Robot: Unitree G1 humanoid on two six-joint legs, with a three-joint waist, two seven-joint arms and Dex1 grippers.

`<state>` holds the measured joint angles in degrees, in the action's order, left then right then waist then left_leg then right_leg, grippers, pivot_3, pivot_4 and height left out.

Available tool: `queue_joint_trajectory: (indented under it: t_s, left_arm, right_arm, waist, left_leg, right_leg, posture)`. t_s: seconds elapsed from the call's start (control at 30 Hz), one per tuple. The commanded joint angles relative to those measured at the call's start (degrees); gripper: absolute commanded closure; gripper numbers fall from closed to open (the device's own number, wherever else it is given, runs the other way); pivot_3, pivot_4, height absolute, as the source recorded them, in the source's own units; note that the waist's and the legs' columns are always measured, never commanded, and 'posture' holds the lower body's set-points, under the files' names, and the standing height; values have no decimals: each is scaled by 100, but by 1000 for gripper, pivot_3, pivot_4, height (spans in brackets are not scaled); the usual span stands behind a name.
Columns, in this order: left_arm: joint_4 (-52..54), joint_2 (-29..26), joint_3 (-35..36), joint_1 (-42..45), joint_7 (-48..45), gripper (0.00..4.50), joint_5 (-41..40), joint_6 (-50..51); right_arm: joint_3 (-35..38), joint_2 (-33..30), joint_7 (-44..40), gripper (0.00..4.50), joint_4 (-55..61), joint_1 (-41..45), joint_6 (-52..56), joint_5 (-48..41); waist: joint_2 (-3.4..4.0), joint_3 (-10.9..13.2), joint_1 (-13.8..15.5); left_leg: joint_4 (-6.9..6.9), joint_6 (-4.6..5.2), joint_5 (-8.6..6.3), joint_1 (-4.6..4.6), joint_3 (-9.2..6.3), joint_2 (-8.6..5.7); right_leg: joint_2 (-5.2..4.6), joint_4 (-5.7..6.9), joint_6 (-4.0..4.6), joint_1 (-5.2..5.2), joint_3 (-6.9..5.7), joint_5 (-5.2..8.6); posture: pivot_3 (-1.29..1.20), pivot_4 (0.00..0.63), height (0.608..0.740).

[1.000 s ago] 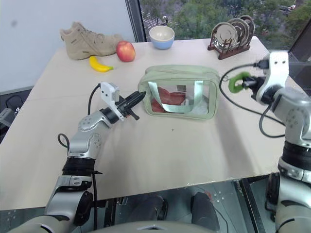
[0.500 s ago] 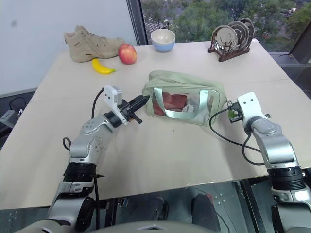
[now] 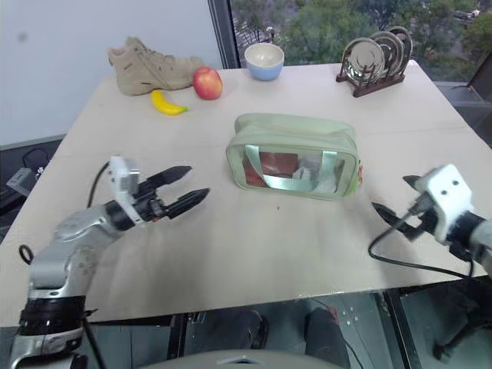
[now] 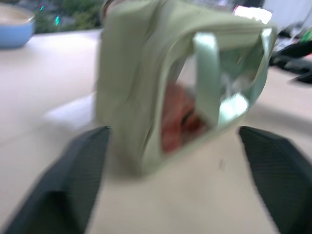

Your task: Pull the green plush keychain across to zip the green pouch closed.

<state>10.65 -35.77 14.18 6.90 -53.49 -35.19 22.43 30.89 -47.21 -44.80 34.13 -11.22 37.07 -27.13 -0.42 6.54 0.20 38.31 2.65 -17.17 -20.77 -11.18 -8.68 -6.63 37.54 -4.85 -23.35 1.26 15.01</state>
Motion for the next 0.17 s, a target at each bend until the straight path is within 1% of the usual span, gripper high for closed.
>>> queue_joint_trajectory:
  t_s: [0.03, 0.07, 0.1, 0.13, 0.17]
  left_arm:
    - [106, -360, 489, -285, -66, 66, 85, -191]
    - [61, -394, 544, -301, 55, 66, 176, -230]
    - [22, -422, 608, -289, 59, 66, 88, -168]
    - [5, -430, 648, -273, 51, 66, 10, -111]
    - [-35, -461, 616, -276, 9, 66, 113, -213]
  right_arm:
    - [1285, 9, -471, 0, 879, -801, 315, -613]
    - [1423, 72, -447, 0, 1019, -985, 365, -674]
    - [1510, 121, -428, 0, 1140, -1196, 356, -632]
    - [1547, 141, -407, 0, 1207, -1329, 337, -592]
    - [1552, 193, -331, 0, 1251, -1392, 340, -590]
  waist:
    - [0, 1, 50]
    - [-1, 2, 69]
    - [-2, 3, 72]
    - [-2, 3, 86]
    - [-2, 3, 86]
  left_leg:
    - [-1, 1, -1, 2, 2, 3]
    - [-1, 0, -1, 2, 2, 8]
    - [-2, 0, -1, 2, 2, 14]
    - [-1, 0, -1, 4, 2, 16]
    - [0, 0, -2, 5, 4, 16]
  right_leg:
    - [2, 2, 0, 1, 2, 0]
    - [6, 1, 0, 1, 2, 0]
    - [11, 0, 0, 2, 1, 0]
    - [13, 0, 0, 3, 1, 0]
    - [14, 0, 0, 6, 1, 0]
  posture:
    - [0, 150, 740]
    - [0, 150, 740]
    - [0, 150, 740]
    - [0, 150, 740]
    - [0, 150, 740]
